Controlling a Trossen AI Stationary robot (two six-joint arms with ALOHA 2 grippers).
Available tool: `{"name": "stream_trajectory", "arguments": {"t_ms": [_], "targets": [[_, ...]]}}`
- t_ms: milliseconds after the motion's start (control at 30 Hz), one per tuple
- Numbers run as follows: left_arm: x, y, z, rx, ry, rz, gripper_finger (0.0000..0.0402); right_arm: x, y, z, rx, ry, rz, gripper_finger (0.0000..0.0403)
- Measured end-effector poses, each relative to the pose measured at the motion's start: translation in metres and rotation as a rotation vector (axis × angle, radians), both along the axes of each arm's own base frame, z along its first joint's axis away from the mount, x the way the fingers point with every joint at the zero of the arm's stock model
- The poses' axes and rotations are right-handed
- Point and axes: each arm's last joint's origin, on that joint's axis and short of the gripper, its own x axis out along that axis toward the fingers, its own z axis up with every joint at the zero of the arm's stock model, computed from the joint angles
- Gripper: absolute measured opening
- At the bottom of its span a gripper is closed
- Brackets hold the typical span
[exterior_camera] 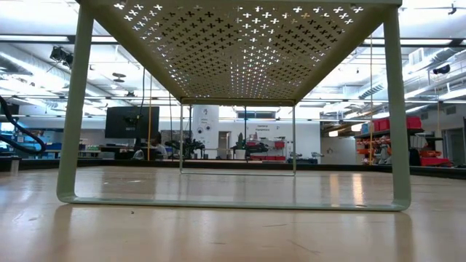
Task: Pick & Place candle stick holders
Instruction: Return to Home Position
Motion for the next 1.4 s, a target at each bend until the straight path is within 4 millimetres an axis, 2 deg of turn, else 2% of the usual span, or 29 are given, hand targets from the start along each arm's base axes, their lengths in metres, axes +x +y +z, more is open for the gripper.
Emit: {"name": "stream_trajectory", "arguments": {"t_ms": [133, 233, 367, 567, 700, 833, 1033, 1133, 1267, 1400], "targets": [[-0.011, 0.007, -0.008, 0.037, -0.029, 0.043, 0.0399, 0.000, 0.000, 0.000, 0.000, 0.000, 0.000, 0.0185], [-0.024, 0.027, -0.029, 0.014, -0.031, 0.137, 0.0399, 0.000, 0.000, 0.000, 0.000, 0.000, 0.000, 0.0185], [-0.038, 0.047, -0.072, -0.084, -0.032, 0.197, 0.0399, 0.000, 0.000, 0.000, 0.000, 0.000, 0.000, 0.0185], [-0.048, 0.058, -0.144, -0.083, -0.151, 0.073, 0.0399, 0.000, 0.000, 0.000, 0.000, 0.000, 0.000, 0.0185], [-0.059, 0.074, -0.194, -0.133, -0.266, 0.029, 0.0399, 0.000, 0.000, 0.000, 0.000, 0.000, 0.000, 0.0185], [-0.073, 0.093, -0.232, -0.223, -0.399, -0.034, 0.0399, 0.000, 0.000, 0.000, 0.000, 0.000, 0.000, 0.0185], [-0.087, 0.115, -0.277, -0.289, -0.562, -0.055, 0.0399, 0.000, 0.000, 0.000, 0.000, 0.000, 0.000, 0.0185], [-0.082, 0.113, -0.292, -0.235, -0.552, -0.037, 0.0399, 0.000, 0.000, 0.000, 0.001, -0.002, 0.000, 0.0185], [-0.076, 0.113, -0.287, -0.216, -0.681, 0.016, 0.0399, 0.000, 0.000, 0.000, 0.001, -0.001, -0.001, 0.0185], [-0.073, 0.114, -0.287, -0.108, -0.780, -0.059, 0.0399, 0.000, 0.000, 0.001, 0.003, -0.005, 0.000, 0.0185]]}}
